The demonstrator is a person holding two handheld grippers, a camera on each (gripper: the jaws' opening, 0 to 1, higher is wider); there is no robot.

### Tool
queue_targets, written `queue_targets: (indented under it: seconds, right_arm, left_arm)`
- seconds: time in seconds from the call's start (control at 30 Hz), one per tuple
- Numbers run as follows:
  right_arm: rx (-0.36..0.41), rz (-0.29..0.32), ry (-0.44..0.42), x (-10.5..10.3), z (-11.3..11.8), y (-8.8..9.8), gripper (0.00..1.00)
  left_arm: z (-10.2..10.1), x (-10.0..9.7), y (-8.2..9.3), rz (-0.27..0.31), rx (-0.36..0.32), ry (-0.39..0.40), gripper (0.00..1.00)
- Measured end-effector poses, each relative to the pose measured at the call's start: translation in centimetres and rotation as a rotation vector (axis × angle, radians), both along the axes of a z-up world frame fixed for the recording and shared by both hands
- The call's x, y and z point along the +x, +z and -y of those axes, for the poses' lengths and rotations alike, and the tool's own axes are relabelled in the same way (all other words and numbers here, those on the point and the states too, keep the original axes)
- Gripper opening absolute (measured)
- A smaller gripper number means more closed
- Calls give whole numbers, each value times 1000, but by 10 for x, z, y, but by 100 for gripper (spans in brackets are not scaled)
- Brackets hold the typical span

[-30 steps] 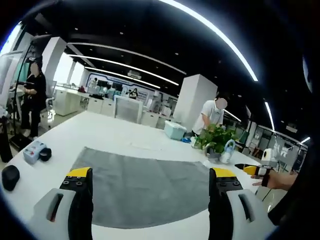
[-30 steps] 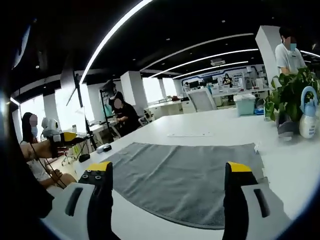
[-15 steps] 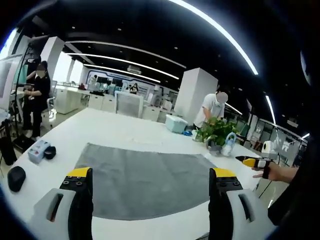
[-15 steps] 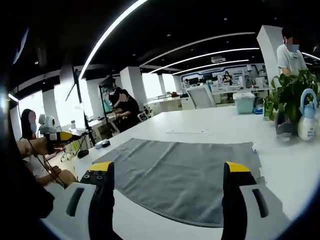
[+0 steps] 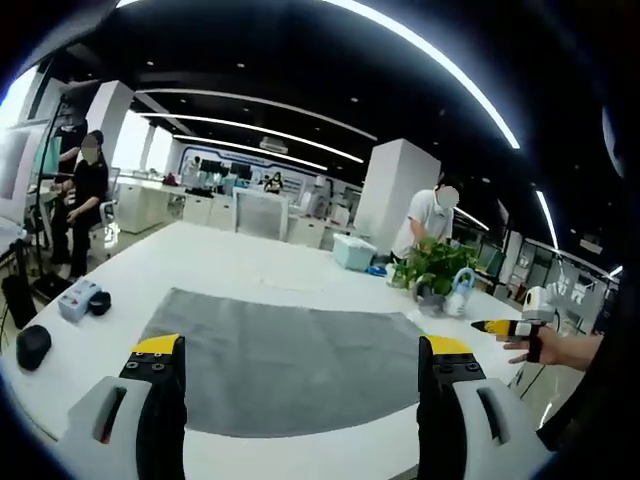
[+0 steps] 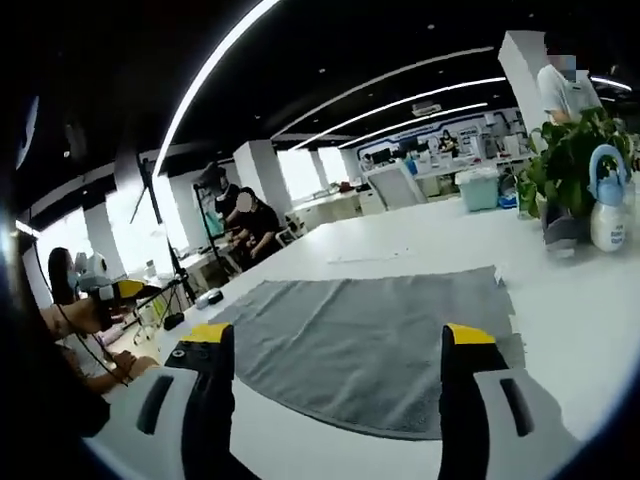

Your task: Fold the towel on the table until its edges align and the towel forms a compact rectangular stack.

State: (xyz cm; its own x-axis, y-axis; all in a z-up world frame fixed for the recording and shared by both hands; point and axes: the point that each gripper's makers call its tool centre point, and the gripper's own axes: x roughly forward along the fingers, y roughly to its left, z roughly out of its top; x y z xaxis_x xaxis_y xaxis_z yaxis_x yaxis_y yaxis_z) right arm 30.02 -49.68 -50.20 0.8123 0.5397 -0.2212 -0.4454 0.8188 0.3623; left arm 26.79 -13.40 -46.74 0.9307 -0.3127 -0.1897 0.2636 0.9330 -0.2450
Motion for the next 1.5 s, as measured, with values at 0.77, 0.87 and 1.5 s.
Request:
queue_targets:
  seconds: [0.77,0.87,1.5]
  right_arm:
    - [-336,-41,-120,-5,89,31,75]
    - [-401,-8,-87,7,99,40,75]
    - [-283,47,62,129,224,61,71]
  left_arm:
    - [77,47,-22,-14,-56,-323,99]
    - [89,41,-26,-47,25,-329,99]
    - [310,70,-39,-38,47,-265,99]
